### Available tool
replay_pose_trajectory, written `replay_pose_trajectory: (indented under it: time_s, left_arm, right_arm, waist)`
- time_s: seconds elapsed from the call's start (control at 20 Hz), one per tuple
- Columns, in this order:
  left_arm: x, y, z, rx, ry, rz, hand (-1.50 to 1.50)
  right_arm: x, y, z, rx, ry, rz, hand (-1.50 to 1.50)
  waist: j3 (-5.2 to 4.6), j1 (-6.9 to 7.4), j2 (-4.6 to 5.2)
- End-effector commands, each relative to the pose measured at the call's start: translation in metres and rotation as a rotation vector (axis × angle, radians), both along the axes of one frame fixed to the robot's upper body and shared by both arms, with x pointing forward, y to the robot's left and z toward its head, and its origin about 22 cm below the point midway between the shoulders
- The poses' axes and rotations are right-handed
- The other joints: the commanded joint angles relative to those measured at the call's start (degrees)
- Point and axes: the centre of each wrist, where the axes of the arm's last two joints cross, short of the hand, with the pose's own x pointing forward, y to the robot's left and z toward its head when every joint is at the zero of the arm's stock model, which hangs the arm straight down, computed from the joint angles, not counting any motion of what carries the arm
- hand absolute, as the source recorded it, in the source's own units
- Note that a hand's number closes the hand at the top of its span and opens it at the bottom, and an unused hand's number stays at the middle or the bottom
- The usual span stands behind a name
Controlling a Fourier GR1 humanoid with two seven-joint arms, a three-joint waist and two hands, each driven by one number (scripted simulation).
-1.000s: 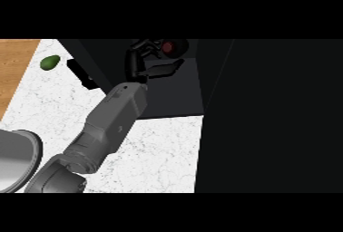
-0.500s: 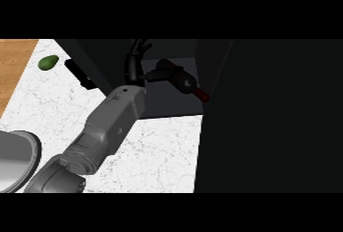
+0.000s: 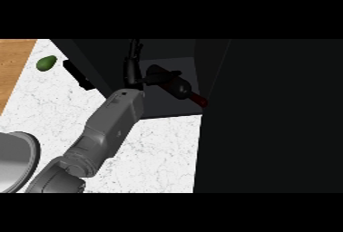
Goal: Pick up the wine, place it into the cabinet and close the cabinet
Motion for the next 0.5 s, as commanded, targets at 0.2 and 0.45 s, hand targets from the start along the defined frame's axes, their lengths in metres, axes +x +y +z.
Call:
replay_pose_trajectory:
  time_s: [0.2, 0.45]
  left_arm:
    - [-0.010, 0.019, -0.023, -0.016, 0.002, 0.002, -1.50]
    - [-0.010, 0.014, -0.021, -0.043, -0.031, -0.042, -1.50]
  right_arm:
    - [-0.009, -0.002, 0.005, 0.013, -0.007, 0.021, -1.50]
    - [-0.012, 0.003, 0.010, 0.016, -0.018, 0.030, -1.50]
  waist:
    - [-0.20, 0.27, 0.19]
    - [-0.26, 0.26, 0.16]
